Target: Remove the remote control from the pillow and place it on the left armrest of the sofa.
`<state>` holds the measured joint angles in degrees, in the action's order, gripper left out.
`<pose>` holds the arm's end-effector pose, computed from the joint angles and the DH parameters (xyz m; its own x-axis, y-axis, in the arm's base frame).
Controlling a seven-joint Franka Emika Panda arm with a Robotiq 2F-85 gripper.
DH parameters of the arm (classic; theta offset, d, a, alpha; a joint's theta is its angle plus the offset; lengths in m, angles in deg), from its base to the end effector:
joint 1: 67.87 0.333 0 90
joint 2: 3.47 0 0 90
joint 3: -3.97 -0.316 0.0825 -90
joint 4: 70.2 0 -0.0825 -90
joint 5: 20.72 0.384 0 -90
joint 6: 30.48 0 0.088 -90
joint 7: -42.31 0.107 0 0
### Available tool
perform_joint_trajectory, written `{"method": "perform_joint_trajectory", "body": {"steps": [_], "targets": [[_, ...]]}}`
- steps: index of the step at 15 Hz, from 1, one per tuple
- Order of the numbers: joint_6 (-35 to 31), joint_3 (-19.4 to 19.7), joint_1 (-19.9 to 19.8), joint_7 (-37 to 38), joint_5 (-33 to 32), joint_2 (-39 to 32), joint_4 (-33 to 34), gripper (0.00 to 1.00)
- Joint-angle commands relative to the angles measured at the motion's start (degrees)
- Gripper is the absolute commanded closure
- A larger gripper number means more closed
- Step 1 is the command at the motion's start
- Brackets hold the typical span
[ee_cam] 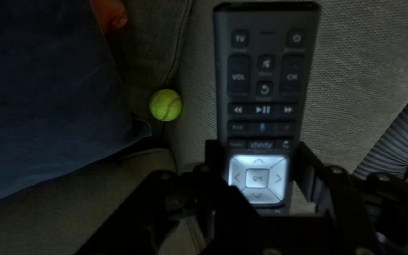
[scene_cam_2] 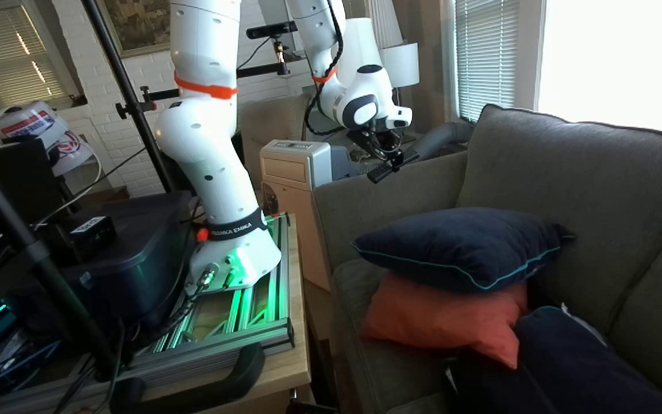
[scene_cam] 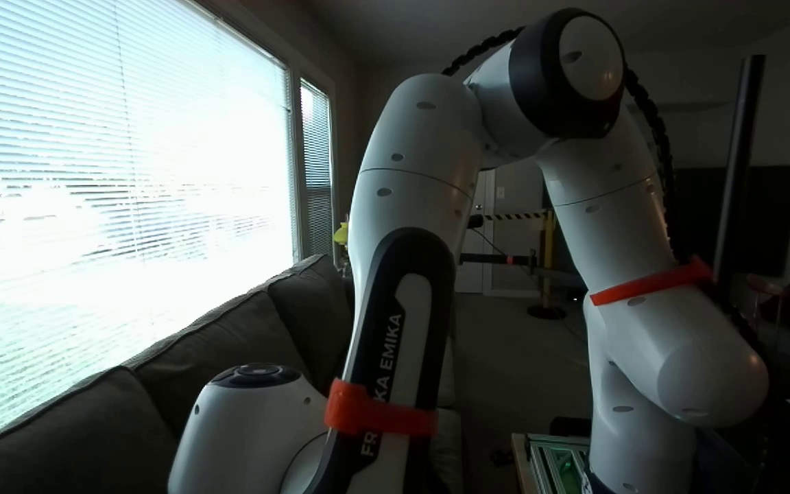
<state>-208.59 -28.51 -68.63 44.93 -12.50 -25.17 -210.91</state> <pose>0.4345 0.2653 0.2034 0.9294 0.2483 0.2731 0.3196 -0.9115 -0.2589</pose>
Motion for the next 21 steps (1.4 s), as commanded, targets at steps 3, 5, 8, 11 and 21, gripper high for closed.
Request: {"method": "perform_joint_trajectory", "body": {"steps": [3,5,8,11,21], "targets": [[-0.51,-5.29,-1.71,-9.55,-3.39,-7.69,5.93,0.72],[0.07,-6.97,-2.31,-13.15,-5.57,-10.31,7.64,0.72],[0.82,-8.77,-3.02,-18.41,-10.22,-14.01,9.76,0.72],[1.99,-10.06,-3.77,-22.7,-14.65,-16.69,11.43,0.72],[8.24,-12.96,-3.3,-33.77,-22.09,-22.12,17.2,0.72]]}}
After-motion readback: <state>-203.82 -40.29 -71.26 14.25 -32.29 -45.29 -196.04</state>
